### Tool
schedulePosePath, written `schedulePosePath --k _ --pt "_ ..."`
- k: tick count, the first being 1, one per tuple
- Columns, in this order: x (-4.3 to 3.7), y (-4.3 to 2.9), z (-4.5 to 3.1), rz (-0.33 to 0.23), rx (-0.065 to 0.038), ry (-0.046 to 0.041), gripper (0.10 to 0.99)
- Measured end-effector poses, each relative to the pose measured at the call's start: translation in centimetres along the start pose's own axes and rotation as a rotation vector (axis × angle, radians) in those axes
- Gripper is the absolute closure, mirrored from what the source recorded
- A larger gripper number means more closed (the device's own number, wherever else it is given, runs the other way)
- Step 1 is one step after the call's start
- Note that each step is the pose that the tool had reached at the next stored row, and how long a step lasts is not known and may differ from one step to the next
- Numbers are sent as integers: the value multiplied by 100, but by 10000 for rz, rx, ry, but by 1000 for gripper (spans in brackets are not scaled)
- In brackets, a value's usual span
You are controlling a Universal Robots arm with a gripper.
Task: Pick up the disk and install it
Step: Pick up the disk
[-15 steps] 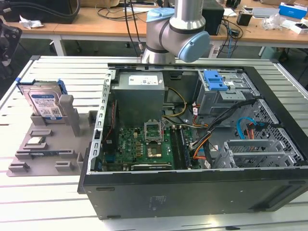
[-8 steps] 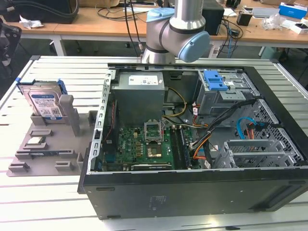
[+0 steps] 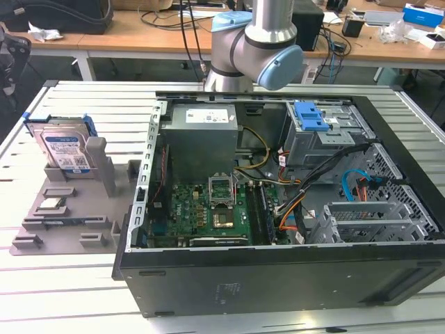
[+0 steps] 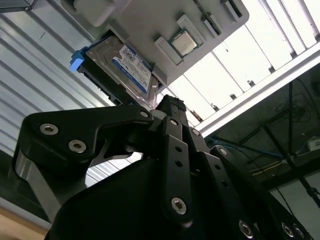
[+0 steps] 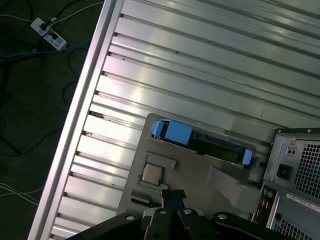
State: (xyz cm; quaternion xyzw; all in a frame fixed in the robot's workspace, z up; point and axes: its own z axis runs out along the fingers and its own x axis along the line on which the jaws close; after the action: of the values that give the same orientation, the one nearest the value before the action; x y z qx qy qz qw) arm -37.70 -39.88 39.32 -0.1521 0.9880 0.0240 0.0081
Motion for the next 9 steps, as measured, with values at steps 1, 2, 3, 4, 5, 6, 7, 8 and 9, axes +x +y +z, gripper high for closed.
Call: schedulePosePath --k 1,2,3,4,5,6,7,8,9 --pt "0 0 0 -90 -2 4 980" --pt "0 0 0 -141 -3 6 980" --pt "0 0 0 -199 -5 8 980" --pt "0 0 0 -284 -7 13 980" --pt "0 0 0 -342 -8 15 980" --pt "0 0 0 -421 -10 19 980" --pt "0 0 0 -480 -12 21 980" --pt "0 0 0 -538 -13 24 980" --pt "0 0 0 -593 -14 26 980"
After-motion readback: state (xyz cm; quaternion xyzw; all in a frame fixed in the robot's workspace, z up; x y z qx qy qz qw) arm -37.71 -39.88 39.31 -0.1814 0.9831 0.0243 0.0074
